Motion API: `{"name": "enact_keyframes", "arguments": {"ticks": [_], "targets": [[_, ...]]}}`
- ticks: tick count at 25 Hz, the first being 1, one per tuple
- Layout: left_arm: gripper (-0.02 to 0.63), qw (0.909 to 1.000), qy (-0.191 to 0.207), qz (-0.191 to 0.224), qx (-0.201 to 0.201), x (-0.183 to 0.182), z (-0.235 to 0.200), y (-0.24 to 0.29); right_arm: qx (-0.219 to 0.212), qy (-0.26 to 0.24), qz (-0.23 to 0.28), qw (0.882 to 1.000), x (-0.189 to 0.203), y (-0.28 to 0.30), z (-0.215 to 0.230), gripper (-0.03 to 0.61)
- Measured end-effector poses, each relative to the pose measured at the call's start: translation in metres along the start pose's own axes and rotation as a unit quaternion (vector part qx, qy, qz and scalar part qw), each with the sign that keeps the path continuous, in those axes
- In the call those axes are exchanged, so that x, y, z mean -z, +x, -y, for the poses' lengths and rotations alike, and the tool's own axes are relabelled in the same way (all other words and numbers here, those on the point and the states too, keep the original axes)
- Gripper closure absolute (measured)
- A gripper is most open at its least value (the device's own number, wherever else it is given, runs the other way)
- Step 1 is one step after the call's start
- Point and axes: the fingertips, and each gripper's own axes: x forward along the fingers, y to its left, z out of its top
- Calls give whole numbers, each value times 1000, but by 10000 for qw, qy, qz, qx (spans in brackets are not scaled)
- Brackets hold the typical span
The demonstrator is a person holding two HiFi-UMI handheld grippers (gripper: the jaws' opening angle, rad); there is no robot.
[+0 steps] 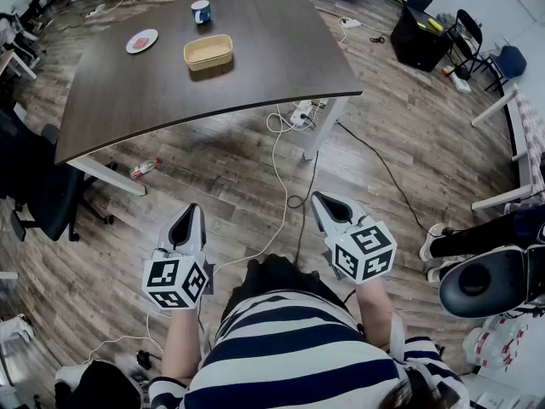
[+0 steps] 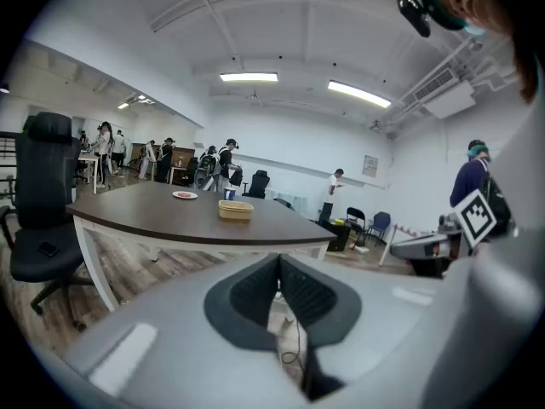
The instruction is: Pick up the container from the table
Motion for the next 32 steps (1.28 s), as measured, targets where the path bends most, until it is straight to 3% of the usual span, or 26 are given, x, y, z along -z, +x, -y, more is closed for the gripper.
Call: {"name": "enact_keyframes", "arguments": {"ticks": [11, 18, 25, 32], "targets": [[614, 9999, -89, -17, 98, 4, 49, 26, -32, -28, -76, 10000, 10, -8, 49, 580], [614, 9998, -183, -69, 55, 10, 76, 45, -266, -41, -217, 9994, 19, 2, 72, 580], [614, 9996, -152, -37, -249, 3, 65, 50, -547, -18, -293, 9981, 19, 18, 65, 580], [614, 9997, -116, 87, -199, -11, 52, 62, -653, -42, -345, 9973, 8, 36, 63, 580]]}}
